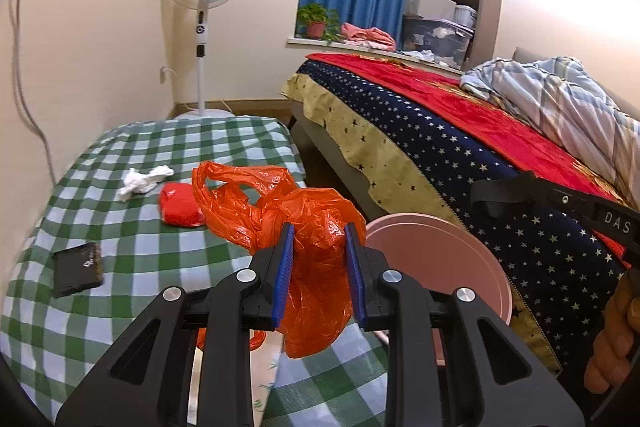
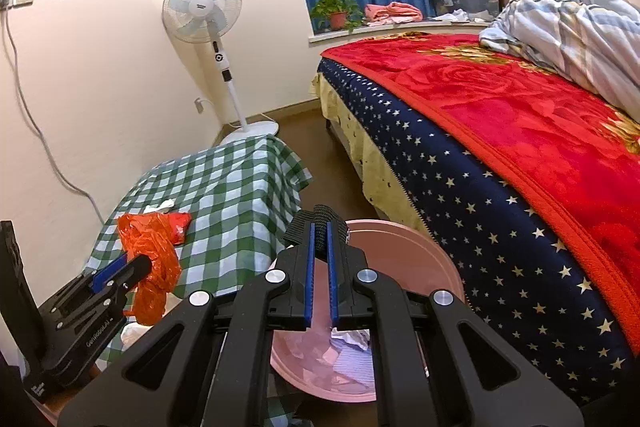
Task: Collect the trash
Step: 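Carry the orange bag and black pouch over the pink bin with both grippers, then open the left gripper over the pink bin while the right gripper releases the pouch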
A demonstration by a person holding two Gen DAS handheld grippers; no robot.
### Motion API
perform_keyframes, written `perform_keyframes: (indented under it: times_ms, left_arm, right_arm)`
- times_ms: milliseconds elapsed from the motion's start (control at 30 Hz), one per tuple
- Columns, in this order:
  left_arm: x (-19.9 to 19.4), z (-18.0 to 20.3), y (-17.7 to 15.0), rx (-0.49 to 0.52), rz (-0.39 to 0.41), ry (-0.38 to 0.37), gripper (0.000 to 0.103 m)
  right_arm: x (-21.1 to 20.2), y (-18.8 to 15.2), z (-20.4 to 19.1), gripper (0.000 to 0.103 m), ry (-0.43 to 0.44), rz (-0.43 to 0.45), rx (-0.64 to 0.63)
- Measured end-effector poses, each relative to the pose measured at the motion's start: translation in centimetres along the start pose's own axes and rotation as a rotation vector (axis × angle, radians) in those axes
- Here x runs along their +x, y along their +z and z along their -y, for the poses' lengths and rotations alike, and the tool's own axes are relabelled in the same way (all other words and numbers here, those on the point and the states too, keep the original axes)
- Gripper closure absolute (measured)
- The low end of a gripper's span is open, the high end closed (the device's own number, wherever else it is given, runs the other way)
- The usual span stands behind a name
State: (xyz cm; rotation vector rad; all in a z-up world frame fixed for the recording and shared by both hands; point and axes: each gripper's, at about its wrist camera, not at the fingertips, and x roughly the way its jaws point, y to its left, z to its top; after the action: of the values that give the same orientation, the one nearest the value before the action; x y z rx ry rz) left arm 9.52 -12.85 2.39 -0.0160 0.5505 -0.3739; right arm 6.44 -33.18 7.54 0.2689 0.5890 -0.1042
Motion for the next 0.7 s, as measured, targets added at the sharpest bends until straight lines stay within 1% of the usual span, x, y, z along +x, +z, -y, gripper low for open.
perform_keyframes:
  times_ms: [333,700]
  left_arm:
    - [2.4,2.9,-0.4,0.033,-0.021,-0.077,0.078]
    - [5.8,7.0,-1.1,0.076,-0.060,-0.163,0.078]
  right_arm:
    - [1.3,-0.2,1.5,0.097,-0.041,-0.020,0.037]
    - [2.2,-0.4,3.2,0.097,-0.091,-0.037,0.075]
